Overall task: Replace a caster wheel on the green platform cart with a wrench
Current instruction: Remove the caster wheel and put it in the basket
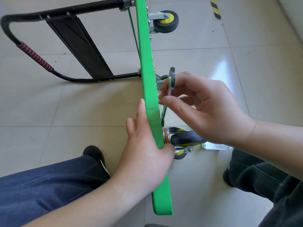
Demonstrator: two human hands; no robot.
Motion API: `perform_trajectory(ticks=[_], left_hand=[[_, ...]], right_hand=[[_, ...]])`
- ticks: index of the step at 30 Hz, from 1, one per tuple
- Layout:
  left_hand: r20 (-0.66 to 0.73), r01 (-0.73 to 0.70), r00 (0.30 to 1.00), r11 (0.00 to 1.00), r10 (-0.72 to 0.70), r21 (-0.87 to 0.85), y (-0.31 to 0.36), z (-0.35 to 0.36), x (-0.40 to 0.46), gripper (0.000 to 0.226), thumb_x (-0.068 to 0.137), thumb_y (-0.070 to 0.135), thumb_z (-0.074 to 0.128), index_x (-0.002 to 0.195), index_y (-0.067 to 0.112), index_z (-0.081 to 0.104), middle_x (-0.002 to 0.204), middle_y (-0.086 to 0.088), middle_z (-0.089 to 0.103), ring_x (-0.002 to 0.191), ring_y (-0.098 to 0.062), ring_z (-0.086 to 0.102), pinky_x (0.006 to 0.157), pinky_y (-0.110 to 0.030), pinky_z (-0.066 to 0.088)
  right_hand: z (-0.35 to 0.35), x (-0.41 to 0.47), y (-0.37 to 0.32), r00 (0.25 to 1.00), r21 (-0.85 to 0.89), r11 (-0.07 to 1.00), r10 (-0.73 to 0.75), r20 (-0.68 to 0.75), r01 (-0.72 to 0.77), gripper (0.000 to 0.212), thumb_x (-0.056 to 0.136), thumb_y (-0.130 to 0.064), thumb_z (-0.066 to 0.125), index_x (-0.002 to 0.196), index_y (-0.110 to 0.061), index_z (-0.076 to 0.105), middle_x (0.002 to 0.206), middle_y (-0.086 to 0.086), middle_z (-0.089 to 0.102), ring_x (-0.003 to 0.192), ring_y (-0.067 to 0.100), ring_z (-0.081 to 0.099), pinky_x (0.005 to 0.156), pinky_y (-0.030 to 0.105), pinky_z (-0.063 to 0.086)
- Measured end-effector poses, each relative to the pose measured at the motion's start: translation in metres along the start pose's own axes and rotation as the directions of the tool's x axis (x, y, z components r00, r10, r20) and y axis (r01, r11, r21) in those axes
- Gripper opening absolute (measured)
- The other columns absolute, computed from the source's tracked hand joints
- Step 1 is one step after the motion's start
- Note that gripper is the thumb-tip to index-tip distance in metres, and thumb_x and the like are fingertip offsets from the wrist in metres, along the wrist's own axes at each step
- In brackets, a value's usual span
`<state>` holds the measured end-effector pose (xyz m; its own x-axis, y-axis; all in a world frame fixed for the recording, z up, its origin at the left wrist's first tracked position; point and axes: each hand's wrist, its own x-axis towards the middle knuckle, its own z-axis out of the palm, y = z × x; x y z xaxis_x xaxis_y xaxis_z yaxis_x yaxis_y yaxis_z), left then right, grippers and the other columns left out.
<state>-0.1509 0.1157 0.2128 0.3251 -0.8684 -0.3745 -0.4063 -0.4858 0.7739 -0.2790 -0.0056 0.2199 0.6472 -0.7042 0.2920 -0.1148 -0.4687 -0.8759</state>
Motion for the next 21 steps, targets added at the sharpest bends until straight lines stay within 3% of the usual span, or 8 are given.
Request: perform_trajectory(ticks=[3, 6, 9, 11, 14, 17, 21], left_hand=[[0.006, -0.013, 1.0, 1.0, 0.013, -0.003, 0.001, 0.0, 0.0, 0.108, 0.083, 0.012, 0.064, 0.158, 0.052, -0.002, 0.117, 0.018, 0.033, 0.1, 0.024, 0.038, 0.071, -0.005, 0.044], [-0.008, -0.048, 0.999, 0.999, 0.048, -0.009, -0.001, 0.001, 0.002, 0.104, 0.08, 0.008, 0.061, 0.159, 0.047, 0.006, 0.119, 0.014, 0.039, 0.103, 0.018, 0.037, 0.073, -0.001, 0.041], [0.011, -0.059, 0.998, 0.998, 0.059, -0.001, 0.0, 0.002, 0.002, 0.107, 0.085, 0.012, 0.064, 0.161, 0.044, -0.005, 0.106, 0.049, 0.025, 0.112, 0.001, 0.038, 0.079, -0.001, 0.042], [0.013, -0.067, 0.998, 0.998, 0.067, -0.013, 0.0, 0.002, 0.001, 0.108, 0.088, 0.016, 0.066, 0.162, 0.041, -0.009, 0.093, 0.058, 0.023, 0.117, -0.003, 0.039, 0.081, -0.001, 0.042], [-0.004, -0.078, 0.997, 0.996, 0.078, -0.04, -0.003, 0.002, 0.002, 0.106, 0.087, 0.017, 0.065, 0.163, 0.039, -0.006, 0.111, 0.04, 0.034, 0.115, 0.009, 0.033, 0.079, 0.004, 0.037], [0.013, -0.054, 0.998, 0.999, 0.054, 0.004, 0.0, 0.001, 0.001, 0.105, 0.089, 0.017, 0.065, 0.162, 0.04, -0.007, 0.099, 0.056, 0.022, 0.112, -0.002, 0.036, 0.077, 0.005, 0.035], [0.003, -0.036, 0.999, 0.999, 0.036, 0.027, 0.001, 0.002, 0.001, 0.107, 0.083, 0.011, 0.062, 0.161, 0.047, -0.003, 0.118, 0.021, 0.033, 0.095, 0.024, 0.037, 0.072, 0.0, 0.039]], right_hand=[[-0.002, -0.009, -0.001, 0.995, -0.035, 0.995, -0.093, 0.043, 0.095, 0.022, 0.098, -0.018, 0.064, 0.108, 0.001, 0.065, 0.099, 0.013, 0.068, 0.095, 0.029, 0.069, 0.087, 0.035, 0.062], [-0.004, -0.016, -0.002, 0.978, -0.111, 0.974, -0.188, 0.086, 0.197, 0.018, 0.097, -0.013, 0.066, 0.104, 0.004, 0.067, 0.098, 0.013, 0.069, 0.091, 0.027, 0.068, 0.085, 0.032, 0.06], [-0.005, -0.021, -0.001, 0.947, -0.208, 0.929, -0.278, 0.158, 0.307, 0.019, 0.098, -0.014, 0.066, 0.105, 0.003, 0.069, 0.098, 0.011, 0.07, 0.09, 0.026, 0.068, 0.079, 0.039, 0.057], [-0.006, -0.025, 0.0, 0.931, -0.223, 0.913, -0.296, 0.213, 0.341, 0.021, 0.1, -0.017, 0.062, 0.107, 0.001, 0.069, 0.1, 0.011, 0.069, 0.092, 0.03, 0.069, 0.077, 0.043, 0.056], [-0.007, -0.029, 0.0, 0.924, -0.212, 0.911, -0.304, 0.233, 0.354, 0.022, 0.1, -0.016, 0.06, 0.106, 0.002, 0.07, 0.1, 0.013, 0.069, 0.094, 0.034, 0.069, 0.077, 0.043, 0.056], [-0.007, -0.028, -0.001, 0.946, -0.21, 0.926, -0.285, 0.156, 0.314, 0.019, 0.098, -0.014, 0.066, 0.106, 0.003, 0.07, 0.099, 0.011, 0.071, 0.091, 0.027, 0.069, 0.078, 0.04, 0.057], [-0.008, -0.019, -0.006, 0.986, -0.062, 0.984, -0.164, 0.035, 0.166, 0.014, 0.097, -0.012, 0.065, 0.107, -0.001, 0.067, 0.099, 0.014, 0.071, 0.092, 0.028, 0.07, 0.085, 0.033, 0.06]])
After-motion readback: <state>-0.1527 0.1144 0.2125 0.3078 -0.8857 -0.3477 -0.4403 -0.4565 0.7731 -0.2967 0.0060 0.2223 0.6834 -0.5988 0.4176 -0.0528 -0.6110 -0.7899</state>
